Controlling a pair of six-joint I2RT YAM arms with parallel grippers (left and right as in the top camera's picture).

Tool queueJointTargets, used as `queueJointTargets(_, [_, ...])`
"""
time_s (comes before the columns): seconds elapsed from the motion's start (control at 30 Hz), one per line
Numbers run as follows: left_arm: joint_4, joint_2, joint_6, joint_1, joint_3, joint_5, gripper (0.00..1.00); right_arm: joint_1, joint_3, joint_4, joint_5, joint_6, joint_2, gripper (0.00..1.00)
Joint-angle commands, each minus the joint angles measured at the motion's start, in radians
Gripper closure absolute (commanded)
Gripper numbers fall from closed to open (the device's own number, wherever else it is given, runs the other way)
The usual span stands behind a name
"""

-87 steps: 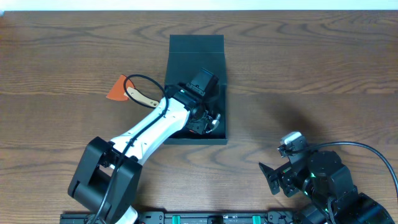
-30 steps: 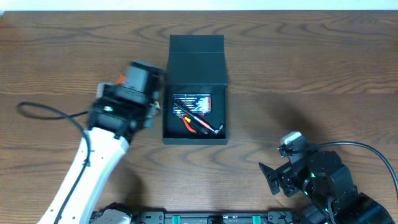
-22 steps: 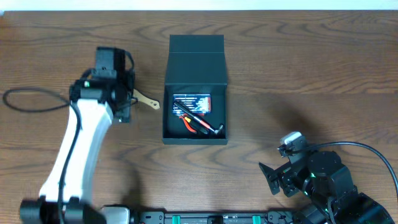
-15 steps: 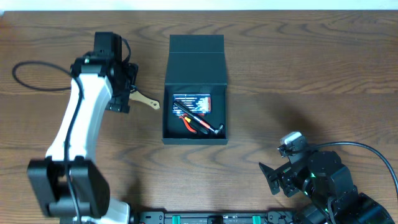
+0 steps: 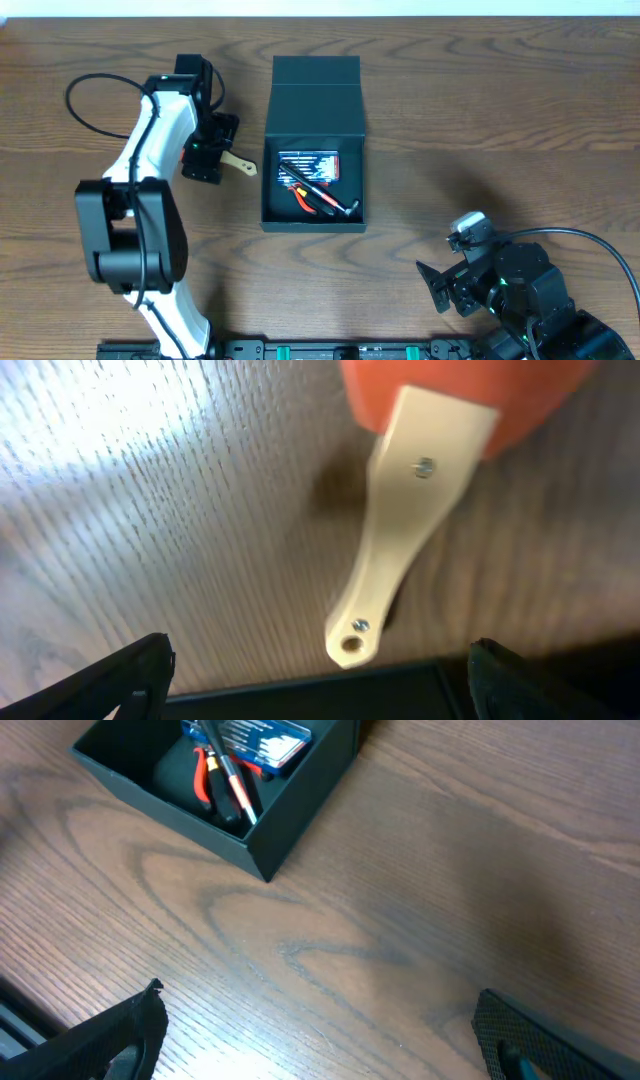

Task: Pack container
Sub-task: 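Grasp the cream scraper handle with the left gripper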

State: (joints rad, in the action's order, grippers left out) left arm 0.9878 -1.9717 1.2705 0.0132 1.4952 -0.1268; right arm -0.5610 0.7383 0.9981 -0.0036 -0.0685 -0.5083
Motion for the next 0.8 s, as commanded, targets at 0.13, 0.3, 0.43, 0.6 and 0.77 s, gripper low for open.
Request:
queueJointTargets(0.13, [-0.006,-0.081,-0.019,-0.006,0.028,-0.038,0.08,0.006,-0.002,-0.002,0.007,-0.013,0.005,0.01])
queueJointTargets(0.3, [-0.04,-0.127,-0.029,-0.008,0.05,-0.049,0.08,0.006,-0.002,-0.002,0.007,-0.013,0.005,0.01])
queueJointTargets(0.43, [-0.062,-0.148,-0.047,-0.009,0.061,-0.049,0.08,0.006,-0.002,-0.002,0.007,-0.013,0.005,0.01])
queueJointTargets(0.6, [-0.062,-0.166,-0.047,-0.019,0.061,-0.049,0.12,0.006,-0.002,-0.002,0.007,-0.013,0.005,0.01])
queueJointTargets(0.77, [-0.063,-0.188,-0.047,-0.024,0.061,-0.05,0.16,0.006,-0.002,-0.002,0.007,-0.013,0.005,0.01])
